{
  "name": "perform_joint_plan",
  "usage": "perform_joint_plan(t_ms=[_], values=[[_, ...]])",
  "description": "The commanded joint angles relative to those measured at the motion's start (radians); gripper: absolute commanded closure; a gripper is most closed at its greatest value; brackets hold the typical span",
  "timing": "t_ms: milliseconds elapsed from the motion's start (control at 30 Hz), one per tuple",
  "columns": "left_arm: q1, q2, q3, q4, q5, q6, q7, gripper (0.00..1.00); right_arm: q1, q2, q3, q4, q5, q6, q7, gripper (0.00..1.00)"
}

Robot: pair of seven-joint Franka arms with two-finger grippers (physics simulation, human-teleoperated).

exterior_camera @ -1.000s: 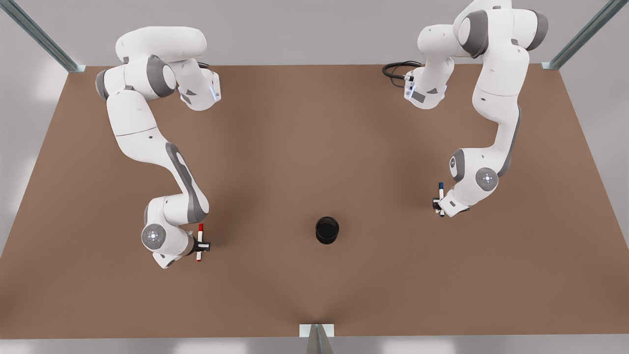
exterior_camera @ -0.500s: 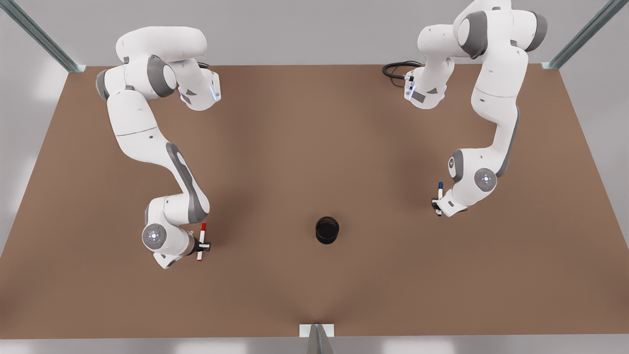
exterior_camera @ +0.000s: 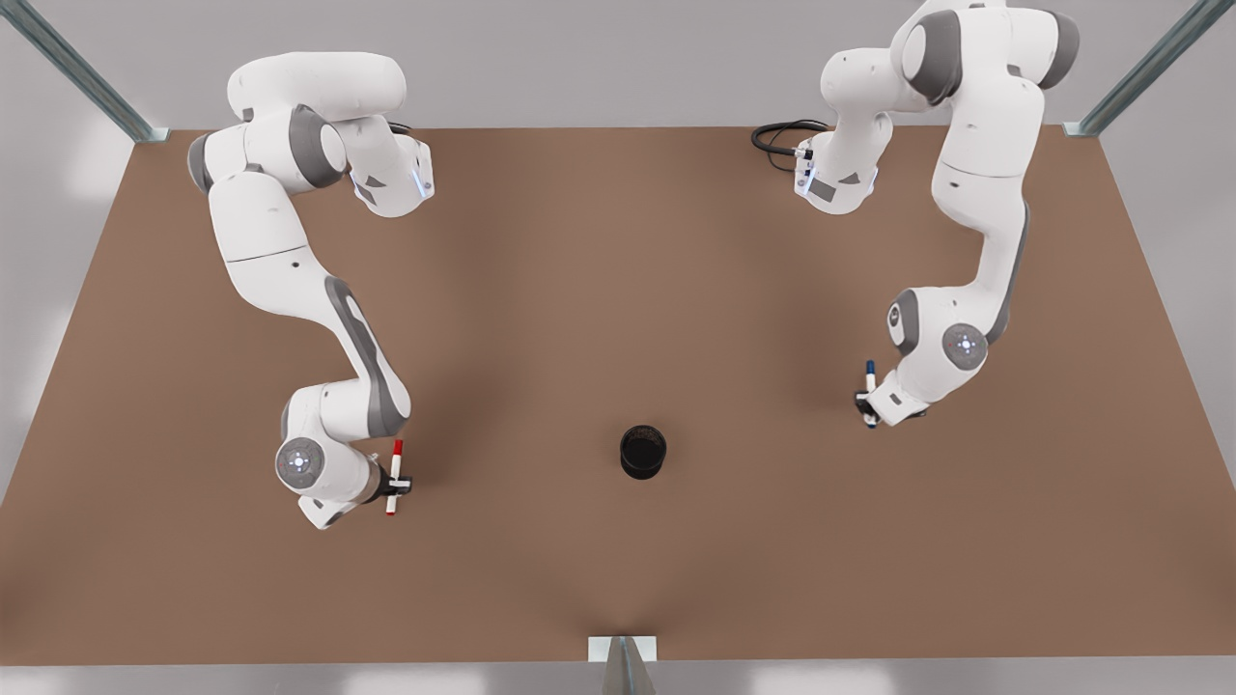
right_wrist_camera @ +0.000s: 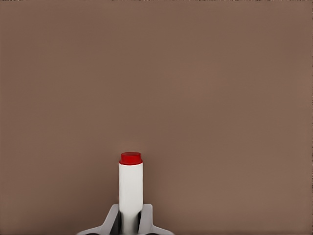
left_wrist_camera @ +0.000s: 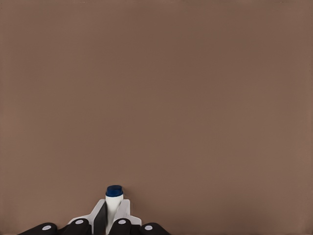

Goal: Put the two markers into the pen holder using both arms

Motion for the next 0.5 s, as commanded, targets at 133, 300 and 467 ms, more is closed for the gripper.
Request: perform_joint_plan(t_ms=[133, 300, 467], values=[[-0.005, -0.104, -0.009, 0.045, -0.009, -0.153, 0.027, 0.79, 0.000, -0.003, 0.000, 0.001, -0.012, -0.007, 0.005, 0.77], [-0.011, -0.159, -0.088, 0.235, -0.157, -0.449, 0.104, 0.79, 0.000, -0.006, 0.000, 0.001, -0.012, -0.005, 0.004, 0.77], [-0.021, -0.101, -0.211, 0.424, -0.408, -0.481, 0.546, 0.79, 0.000, -0.014, 0.000, 0.002, -0.014, -0.007, 0.002, 0.77]])
